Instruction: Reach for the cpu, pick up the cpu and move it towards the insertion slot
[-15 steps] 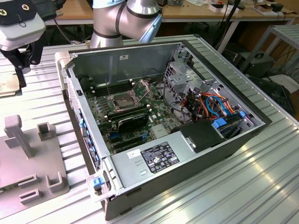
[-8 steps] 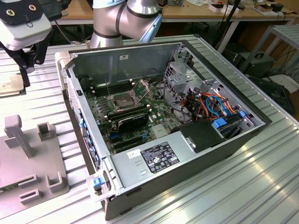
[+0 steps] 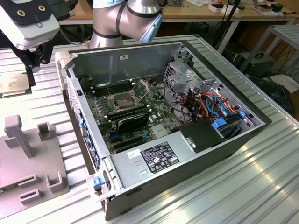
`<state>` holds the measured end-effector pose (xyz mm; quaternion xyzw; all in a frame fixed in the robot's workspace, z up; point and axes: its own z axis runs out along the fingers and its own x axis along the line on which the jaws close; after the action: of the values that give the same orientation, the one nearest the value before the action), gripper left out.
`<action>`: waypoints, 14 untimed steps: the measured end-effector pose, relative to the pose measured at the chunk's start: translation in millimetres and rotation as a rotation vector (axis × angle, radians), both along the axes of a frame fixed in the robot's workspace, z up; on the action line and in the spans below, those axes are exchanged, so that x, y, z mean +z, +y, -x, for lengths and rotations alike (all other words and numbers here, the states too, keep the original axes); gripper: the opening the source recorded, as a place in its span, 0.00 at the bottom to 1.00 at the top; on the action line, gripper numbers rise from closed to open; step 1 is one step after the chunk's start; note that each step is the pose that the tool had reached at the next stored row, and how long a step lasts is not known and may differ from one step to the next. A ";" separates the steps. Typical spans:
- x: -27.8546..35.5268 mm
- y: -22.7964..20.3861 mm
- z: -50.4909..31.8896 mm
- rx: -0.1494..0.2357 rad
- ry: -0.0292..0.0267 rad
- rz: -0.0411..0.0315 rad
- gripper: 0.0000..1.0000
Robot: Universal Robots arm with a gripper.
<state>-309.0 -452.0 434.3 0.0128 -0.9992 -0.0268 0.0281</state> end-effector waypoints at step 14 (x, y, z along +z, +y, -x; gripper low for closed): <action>-0.8 0.0 -12.2 0.000 -0.0003 0.0002 0.54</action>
<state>-296.8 -452.0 433.5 0.0127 -0.9992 -0.0267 0.0280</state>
